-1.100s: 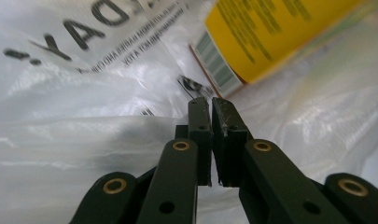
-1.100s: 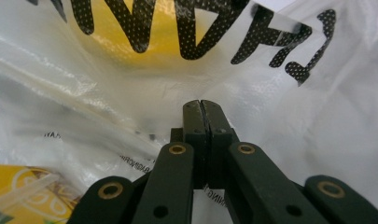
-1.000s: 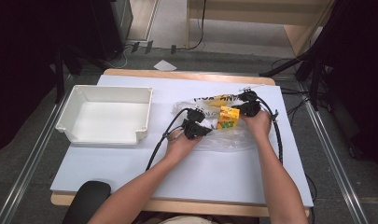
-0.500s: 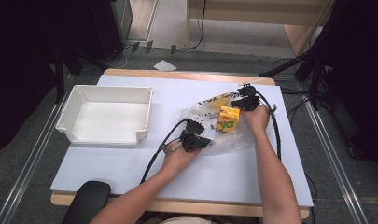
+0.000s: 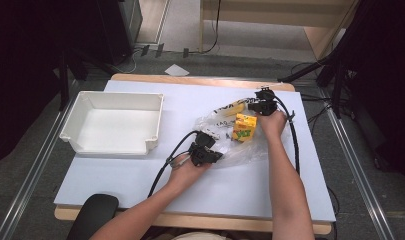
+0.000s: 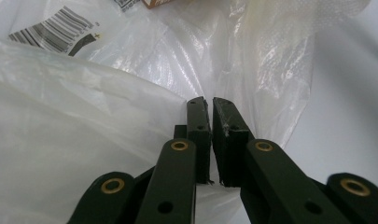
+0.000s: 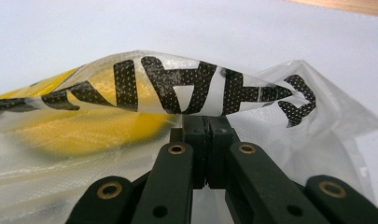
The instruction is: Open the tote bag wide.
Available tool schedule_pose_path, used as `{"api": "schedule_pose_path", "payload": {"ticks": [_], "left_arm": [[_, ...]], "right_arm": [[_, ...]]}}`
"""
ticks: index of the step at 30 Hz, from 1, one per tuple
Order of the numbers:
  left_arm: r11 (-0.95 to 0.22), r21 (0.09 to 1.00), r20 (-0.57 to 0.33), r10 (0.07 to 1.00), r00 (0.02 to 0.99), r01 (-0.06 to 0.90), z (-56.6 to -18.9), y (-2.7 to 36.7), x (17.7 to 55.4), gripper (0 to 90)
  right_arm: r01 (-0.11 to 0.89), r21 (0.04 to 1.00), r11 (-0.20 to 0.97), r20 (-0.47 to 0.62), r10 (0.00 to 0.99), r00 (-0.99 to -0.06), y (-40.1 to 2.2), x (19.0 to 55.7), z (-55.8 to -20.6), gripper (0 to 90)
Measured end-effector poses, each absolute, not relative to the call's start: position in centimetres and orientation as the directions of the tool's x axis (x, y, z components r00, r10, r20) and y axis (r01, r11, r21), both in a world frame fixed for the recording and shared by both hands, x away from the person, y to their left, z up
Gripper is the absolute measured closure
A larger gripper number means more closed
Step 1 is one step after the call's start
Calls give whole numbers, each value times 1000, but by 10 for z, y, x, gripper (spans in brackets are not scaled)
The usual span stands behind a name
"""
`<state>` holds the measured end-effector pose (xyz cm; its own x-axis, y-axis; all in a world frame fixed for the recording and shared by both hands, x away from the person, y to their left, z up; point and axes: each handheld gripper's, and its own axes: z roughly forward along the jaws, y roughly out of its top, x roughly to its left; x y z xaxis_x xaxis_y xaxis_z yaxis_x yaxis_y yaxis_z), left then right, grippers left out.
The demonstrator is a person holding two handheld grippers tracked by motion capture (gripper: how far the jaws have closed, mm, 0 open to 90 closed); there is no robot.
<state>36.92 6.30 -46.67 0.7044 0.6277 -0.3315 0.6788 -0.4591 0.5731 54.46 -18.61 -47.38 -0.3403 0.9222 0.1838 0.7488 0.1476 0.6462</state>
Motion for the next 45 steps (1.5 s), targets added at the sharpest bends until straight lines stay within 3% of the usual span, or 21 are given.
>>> {"api": "schedule_pose_path", "payload": {"ticks": [36,45], "left_arm": [[-469,566,-366,594,716,678,-468,69,353,857],[-444,591,-377,585,718,673,-460,75,360,778]], "right_arm": [[744,660,105,147,953,-265,-183,572,-474,900],[748,658,89,192,941,-280,-186,558,-461,882]]}}
